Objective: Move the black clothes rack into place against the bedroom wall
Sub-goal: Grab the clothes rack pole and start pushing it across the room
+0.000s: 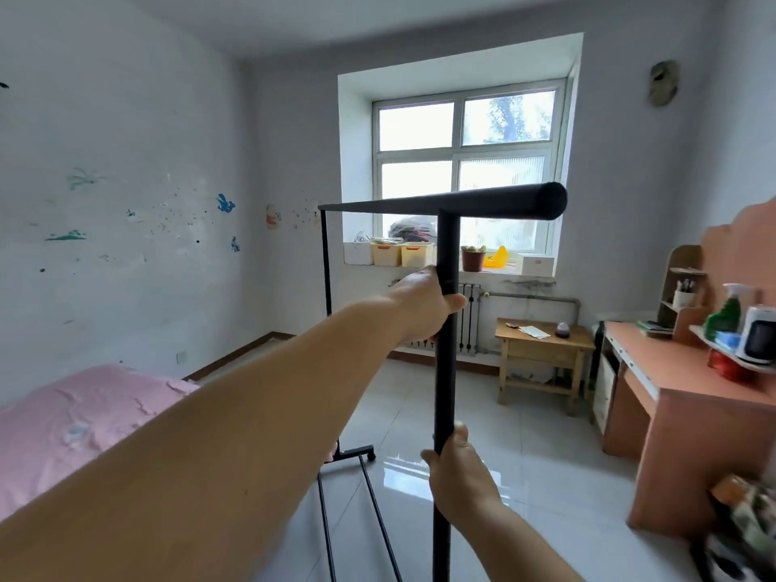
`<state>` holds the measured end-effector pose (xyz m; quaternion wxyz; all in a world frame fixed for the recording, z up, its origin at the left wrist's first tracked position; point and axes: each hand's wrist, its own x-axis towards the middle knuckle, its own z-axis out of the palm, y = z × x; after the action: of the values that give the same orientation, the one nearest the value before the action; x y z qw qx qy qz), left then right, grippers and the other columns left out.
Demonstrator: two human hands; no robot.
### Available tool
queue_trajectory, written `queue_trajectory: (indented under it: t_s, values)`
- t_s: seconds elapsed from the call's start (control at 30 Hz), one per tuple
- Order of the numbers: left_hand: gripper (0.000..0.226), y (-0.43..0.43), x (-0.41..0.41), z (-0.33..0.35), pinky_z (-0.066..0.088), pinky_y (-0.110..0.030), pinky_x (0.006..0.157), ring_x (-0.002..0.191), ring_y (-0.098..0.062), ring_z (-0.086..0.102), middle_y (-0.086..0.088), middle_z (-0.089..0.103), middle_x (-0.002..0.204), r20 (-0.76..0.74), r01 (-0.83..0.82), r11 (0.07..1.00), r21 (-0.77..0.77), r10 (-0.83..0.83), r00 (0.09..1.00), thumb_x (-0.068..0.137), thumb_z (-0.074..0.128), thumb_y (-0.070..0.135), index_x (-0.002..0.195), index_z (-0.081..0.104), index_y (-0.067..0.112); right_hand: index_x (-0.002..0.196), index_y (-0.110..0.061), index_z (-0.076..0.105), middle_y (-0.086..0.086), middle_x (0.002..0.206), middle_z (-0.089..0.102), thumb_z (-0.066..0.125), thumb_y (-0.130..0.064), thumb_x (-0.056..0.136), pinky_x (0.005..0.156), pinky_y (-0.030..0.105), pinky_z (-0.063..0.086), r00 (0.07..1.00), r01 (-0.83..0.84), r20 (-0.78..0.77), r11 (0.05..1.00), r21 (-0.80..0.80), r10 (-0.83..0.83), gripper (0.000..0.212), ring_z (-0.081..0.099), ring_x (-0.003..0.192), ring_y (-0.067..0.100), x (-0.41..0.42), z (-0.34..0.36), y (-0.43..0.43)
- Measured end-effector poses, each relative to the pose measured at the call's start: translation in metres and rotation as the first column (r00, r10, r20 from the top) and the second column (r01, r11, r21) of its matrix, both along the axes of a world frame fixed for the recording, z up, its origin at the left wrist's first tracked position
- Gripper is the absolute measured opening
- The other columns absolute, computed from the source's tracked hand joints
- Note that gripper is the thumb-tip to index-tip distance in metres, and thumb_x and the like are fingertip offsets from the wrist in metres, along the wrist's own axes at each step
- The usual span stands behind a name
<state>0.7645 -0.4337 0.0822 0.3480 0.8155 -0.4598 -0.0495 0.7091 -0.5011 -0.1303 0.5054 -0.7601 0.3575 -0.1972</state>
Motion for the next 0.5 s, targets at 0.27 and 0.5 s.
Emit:
queue_trajectory:
  t_s: [0.27, 0.5]
  values:
    - [0.05, -0.057, 0.061, 0.002, 0.053, -0.036, 0.074, 0.101, -0.032, 0.063, -0.019, 0.059, 0.124, 0.057, 0.026, 1.0, 0.008, -0.026, 0.998, 0.097, 0.047, 0.034, 0.135, 0.04, 0.002, 0.102, -0.032, 0.048, -0.02, 0.08, 0.063, 0.015, -0.039, 0.103, 0.072, 0.028, 0.035, 1.0, 0.023, 0.009, 1.0, 0.013, -0.024, 0.035, 0.057, 0.08, 0.004, 0.06, -0.008, -0.058]
    - [0.038, -0.118, 0.129, -0.006, 0.043, -0.027, 0.071, 0.099, -0.022, 0.06, -0.007, 0.056, 0.117, -0.067, -0.025, 0.998, -0.059, 0.021, 0.998, 0.097, 0.046, 0.033, 0.129, 0.041, 0.013, 0.108, -0.036, 0.046, -0.018, 0.095, 0.067, 0.011, -0.043, 0.102, 0.054, 0.02, 0.03, 1.0, 0.009, -0.011, 0.999, -0.034, -0.009, 0.036, 0.053, 0.068, -0.001, 0.131, -0.012, -0.12]
